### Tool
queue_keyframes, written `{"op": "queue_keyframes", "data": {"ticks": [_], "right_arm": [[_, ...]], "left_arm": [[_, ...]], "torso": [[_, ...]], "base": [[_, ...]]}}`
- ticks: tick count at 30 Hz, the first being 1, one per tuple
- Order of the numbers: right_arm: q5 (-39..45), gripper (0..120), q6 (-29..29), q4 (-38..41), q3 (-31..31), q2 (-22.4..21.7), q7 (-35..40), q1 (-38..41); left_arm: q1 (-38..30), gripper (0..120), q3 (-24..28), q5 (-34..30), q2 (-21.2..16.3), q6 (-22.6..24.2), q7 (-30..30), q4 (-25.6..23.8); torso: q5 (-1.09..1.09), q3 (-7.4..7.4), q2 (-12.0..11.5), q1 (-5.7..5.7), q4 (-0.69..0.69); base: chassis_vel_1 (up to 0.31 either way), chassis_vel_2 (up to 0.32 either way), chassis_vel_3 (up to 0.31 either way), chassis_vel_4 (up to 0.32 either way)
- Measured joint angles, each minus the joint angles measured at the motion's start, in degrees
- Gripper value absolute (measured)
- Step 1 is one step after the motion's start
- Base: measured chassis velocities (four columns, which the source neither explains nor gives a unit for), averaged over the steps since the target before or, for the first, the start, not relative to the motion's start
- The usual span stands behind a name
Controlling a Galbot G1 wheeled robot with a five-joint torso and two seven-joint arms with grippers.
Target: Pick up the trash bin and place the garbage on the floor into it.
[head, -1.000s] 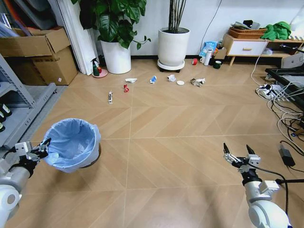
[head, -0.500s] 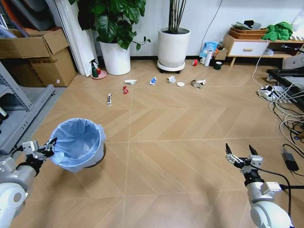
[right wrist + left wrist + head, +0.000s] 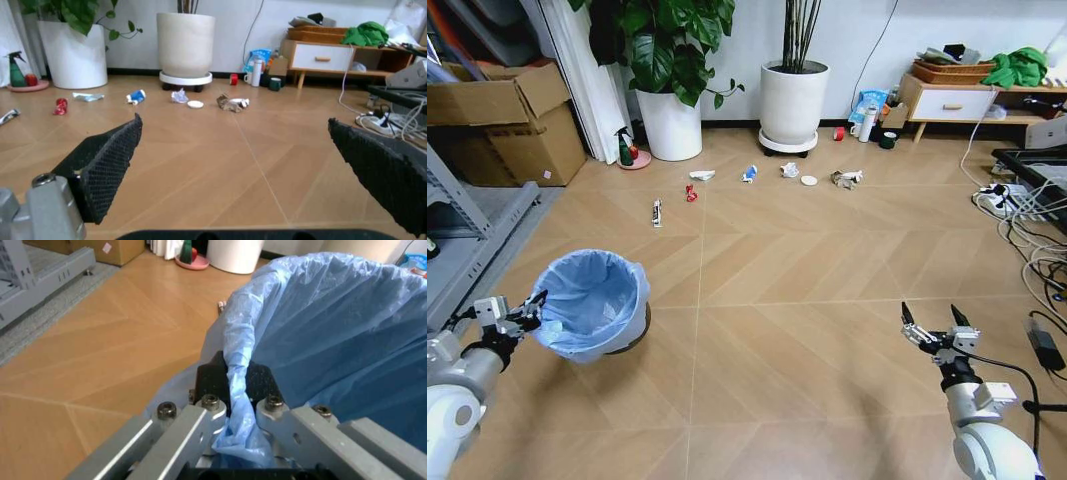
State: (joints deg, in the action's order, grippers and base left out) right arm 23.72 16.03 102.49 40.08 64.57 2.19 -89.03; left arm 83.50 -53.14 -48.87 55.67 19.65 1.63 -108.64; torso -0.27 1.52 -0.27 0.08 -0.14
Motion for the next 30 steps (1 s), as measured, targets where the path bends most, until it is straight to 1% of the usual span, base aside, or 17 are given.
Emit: {"op": "queue_keyframes", "data": {"ticks": [8, 9, 16, 30], "right_arm": [[-1.24, 100, 1.04, -0.82, 0.08, 0.08, -0.06, 0.38], [-1.36, 100, 1.26, -0.90, 0.06, 0.09, -0.08, 0.43], [-1.51, 100, 1.78, -0.98, -0.12, 0.08, -0.09, 0.57], [-2.03, 100, 2.05, -1.19, -0.13, -0.15, -0.23, 0.77]], "left_arm": [[-0.13, 0, 0.13, -0.06, 0.13, 0.02, -0.07, 0.11], [-0.16, 0, 0.16, -0.08, 0.14, 0.04, -0.09, 0.16], [-0.33, 0, 0.22, -0.19, 0.08, 0.05, -0.16, 0.31], [-0.42, 0, 0.37, -0.29, 0.06, 0.14, -0.21, 0.32]], "torso": [[-0.03, 0.01, 0.00, 0.00, 0.00], [0.00, 0.01, 0.00, 0.00, 0.00], [-0.01, 0.01, 0.00, 0.01, 0.00], [0.00, 0.00, 0.00, 0.01, -0.01]], "base": [[-0.161, 0.291, 0.149, -0.269], [-0.124, 0.314, 0.110, -0.327], [-0.094, 0.285, 0.089, -0.271], [-0.064, 0.170, 0.062, -0.176]]}}
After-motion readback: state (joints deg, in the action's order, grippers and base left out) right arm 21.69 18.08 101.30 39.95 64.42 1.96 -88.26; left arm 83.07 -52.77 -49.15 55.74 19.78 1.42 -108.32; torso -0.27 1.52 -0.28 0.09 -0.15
